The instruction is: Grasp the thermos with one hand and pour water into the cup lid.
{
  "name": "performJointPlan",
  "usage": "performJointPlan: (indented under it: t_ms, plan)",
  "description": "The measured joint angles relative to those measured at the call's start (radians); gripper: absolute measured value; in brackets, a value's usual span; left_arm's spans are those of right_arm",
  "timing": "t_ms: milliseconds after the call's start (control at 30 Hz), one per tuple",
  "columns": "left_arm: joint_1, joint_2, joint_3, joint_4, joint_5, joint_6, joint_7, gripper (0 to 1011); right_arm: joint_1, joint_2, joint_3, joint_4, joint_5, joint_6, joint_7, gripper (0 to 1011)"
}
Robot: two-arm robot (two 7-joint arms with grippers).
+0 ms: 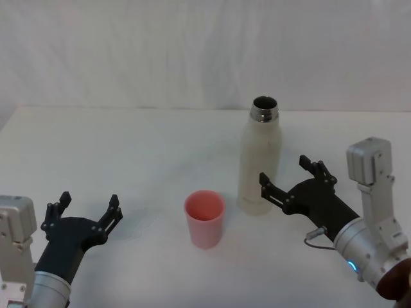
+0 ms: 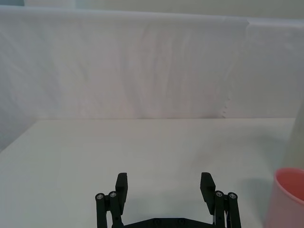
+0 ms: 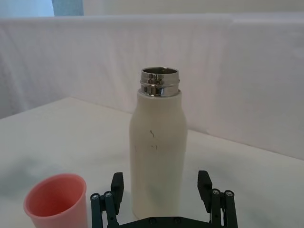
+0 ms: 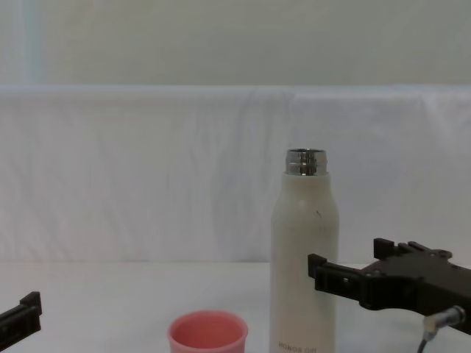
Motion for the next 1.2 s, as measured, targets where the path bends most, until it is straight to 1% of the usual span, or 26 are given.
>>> performJointPlan:
  t_ms: [233,500,1200]
  plan:
    - [0.000,0.000,0.000,0.000,0.000,0.000,0.000,1001,0.030,-0.004,-0.012,0.032,0.009,0.006,0.002,1001]
    - [0.000,0.000,0.000,0.000,0.000,0.000,0.000,1001,0.047,-0.006,-0.023,0.050,0.009,0.007,-0.001,1001]
    - [0.000,0.000,0.000,0.000,0.000,0.000,0.000,1001,0.093,-0.018,-0.038,0.087,-0.014,0.005,-0.012,1001]
